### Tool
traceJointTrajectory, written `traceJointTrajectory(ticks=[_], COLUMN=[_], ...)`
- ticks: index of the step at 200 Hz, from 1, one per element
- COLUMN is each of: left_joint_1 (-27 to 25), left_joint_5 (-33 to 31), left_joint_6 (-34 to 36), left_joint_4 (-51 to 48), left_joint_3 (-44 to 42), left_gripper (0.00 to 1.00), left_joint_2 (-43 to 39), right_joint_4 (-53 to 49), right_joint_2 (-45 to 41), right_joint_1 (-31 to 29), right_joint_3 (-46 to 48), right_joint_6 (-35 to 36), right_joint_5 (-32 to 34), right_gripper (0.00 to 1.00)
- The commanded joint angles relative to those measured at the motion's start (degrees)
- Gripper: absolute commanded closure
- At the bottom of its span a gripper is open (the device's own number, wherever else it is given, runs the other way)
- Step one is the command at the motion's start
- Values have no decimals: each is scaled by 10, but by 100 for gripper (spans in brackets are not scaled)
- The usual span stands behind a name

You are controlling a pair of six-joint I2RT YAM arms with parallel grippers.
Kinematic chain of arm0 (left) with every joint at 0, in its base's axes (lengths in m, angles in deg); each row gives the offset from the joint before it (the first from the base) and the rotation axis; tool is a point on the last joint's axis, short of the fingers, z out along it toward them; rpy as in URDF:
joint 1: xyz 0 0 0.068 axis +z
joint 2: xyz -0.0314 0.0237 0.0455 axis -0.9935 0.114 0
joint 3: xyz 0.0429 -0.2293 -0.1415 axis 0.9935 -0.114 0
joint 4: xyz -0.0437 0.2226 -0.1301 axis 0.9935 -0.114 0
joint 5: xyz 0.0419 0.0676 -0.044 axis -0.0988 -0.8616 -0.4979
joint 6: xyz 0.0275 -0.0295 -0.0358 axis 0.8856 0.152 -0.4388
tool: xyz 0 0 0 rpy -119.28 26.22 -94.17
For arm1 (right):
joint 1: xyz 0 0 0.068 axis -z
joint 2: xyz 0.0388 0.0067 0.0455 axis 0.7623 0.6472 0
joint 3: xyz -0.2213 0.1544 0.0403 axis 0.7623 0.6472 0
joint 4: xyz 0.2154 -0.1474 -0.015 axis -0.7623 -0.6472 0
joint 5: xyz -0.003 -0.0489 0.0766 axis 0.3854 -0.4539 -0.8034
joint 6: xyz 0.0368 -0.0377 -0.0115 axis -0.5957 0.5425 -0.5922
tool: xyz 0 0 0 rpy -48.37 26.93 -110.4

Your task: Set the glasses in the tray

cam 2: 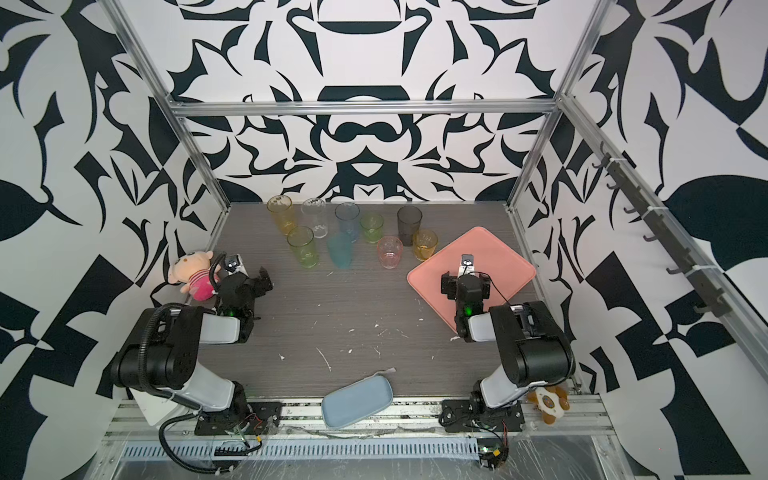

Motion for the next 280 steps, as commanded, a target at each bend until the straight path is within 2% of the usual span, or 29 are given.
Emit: traceJointTrajectory(ticks=[1, 133, 158, 181, 194, 222, 239, 250, 280], left_joint_1=[2, 2, 1, 1, 1, 1, 1, 1, 1], left_joint_5=[2, -10, -20, -39, -67, -114, -90, -81, -44], left_joint_6=[-2, -6, -14, -32, -100, -274, -311, -339, -373], left_joint_4=[4, 6, -96, -169, -219, -414, -501, -544, -639], left_joint_3=[4, 2, 19, 34, 48, 125, 168, 188, 238], left_gripper=[1, 1, 1, 1, 1, 0, 1, 1, 0], left_joint_2=[-4, -14, -86, -161, -216, -264, -272, -275, -270], right_joint_4=[19, 23, -46, -178, -237, -348, -458, -530, -582], right_joint_2=[-6, -11, -73, -149, -188, -259, -283, -290, -298], right_joint_1=[0, 0, 0, 0, 0, 0, 0, 0, 0], right_joint_3=[3, 5, -4, -44, -63, -106, -153, -187, -213], right_joint_6=[-3, -2, -2, -15, -52, -129, -222, -257, -267], right_joint_5=[9, 6, 6, 9, 17, -36, -39, -53, -213], right_gripper=[0, 0, 0, 0, 0, 0, 0, 0, 0])
